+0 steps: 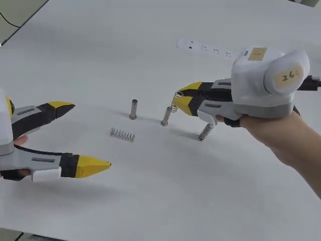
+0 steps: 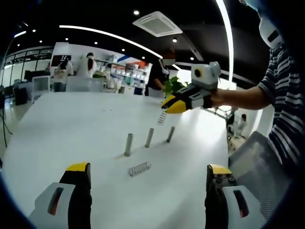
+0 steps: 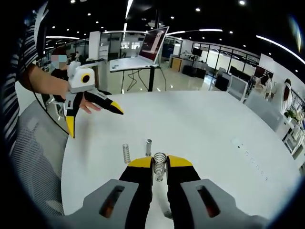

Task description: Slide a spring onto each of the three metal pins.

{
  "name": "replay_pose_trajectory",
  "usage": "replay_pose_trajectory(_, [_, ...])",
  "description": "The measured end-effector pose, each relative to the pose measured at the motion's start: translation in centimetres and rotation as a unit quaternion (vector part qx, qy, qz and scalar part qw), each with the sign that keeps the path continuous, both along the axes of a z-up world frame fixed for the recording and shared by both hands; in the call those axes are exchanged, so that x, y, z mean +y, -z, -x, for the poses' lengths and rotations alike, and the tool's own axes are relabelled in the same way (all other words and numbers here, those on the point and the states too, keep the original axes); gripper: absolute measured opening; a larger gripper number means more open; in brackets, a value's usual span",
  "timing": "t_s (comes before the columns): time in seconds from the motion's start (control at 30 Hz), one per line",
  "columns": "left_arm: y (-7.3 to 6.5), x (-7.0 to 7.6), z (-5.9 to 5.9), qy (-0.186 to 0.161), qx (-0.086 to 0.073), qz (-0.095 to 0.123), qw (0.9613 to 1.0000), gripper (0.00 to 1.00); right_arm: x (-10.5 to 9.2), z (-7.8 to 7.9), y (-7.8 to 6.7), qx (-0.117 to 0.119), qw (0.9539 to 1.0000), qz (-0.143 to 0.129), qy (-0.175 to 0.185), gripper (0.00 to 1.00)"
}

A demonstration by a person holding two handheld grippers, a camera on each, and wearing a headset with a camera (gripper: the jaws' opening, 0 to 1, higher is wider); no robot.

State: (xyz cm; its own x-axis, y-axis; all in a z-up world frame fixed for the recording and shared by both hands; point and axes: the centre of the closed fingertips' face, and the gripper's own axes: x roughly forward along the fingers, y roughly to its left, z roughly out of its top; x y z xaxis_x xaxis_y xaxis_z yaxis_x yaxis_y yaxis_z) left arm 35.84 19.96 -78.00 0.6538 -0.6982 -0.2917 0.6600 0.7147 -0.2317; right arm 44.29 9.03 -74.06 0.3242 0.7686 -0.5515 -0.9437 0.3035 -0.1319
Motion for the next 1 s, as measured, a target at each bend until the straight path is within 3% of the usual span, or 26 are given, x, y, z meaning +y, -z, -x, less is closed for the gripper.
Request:
replay_pose_trajectory(0.33, [0.2, 0.0, 0.3, 0.001, 0.006, -0.003, 1.0000, 0.98, 0.3, -1.5, 1.3, 0.016, 0.9996, 0.003, 0.022, 0.08])
replay_pose_trajectory(0.63, [0.1, 0.4, 0.3, -0.002, 0.006, 0.000, 1.0000, 0.98, 0.6, -1.5, 2.0, 0.032, 0.9992, -0.003, 0.024, 0.08])
replay_pose_trajectory(1.0, [0.1, 0.2, 0.4, -0.001, 0.009, 0.000, 1.0000, 0.96, 0.3, -1.1, 3.7, 0.047, 0.9985, 0.012, 0.025, 0.08])
